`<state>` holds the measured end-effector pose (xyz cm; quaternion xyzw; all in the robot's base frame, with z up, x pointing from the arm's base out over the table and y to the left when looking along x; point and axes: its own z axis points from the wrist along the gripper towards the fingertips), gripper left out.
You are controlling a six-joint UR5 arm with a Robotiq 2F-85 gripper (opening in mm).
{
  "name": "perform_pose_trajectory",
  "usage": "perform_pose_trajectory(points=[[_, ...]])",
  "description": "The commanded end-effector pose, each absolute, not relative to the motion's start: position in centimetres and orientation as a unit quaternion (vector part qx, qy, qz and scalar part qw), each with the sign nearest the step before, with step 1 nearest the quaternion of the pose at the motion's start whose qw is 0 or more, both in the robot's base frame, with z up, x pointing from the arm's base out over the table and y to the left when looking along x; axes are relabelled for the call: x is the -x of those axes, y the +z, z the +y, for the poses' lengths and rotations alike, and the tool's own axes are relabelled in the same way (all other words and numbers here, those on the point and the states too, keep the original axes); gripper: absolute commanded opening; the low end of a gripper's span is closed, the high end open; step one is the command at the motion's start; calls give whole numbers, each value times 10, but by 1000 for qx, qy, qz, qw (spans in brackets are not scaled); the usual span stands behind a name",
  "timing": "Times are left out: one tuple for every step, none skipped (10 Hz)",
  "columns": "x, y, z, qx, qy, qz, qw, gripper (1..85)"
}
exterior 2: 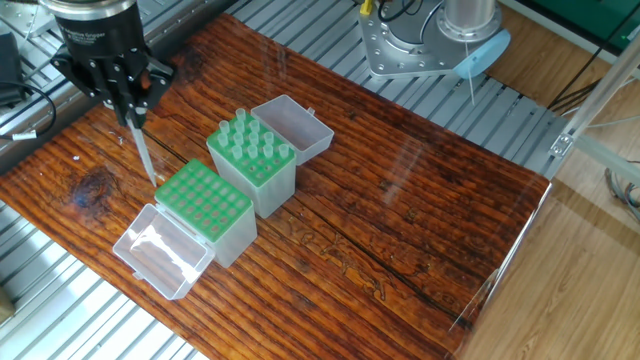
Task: Transfer all large pipette tips from one holder to another
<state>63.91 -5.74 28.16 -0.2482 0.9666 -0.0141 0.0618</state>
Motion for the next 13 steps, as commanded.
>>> perform_pose_trajectory(points=[[-641, 278, -51, 245, -9, 967, 62, 10], [-639, 276, -46, 241, -4, 969, 59, 10], [-638, 275, -45, 240, -4, 969, 58, 10], [-636, 275, -46, 239, -5, 969, 55, 10], [-635, 275, -46, 239, -6, 969, 53, 10], [-635, 275, -47, 239, -6, 969, 53, 10], [-635, 275, -47, 239, -6, 969, 53, 10], [-635, 274, -46, 239, -5, 969, 53, 10], [-636, 273, -47, 240, -5, 969, 52, 10], [-636, 270, -47, 240, -2, 970, 49, 10], [-637, 268, -46, 241, 1, 969, 49, 10], [-637, 268, -46, 241, 2, 969, 50, 10], [-636, 268, -46, 242, 2, 969, 50, 10]])
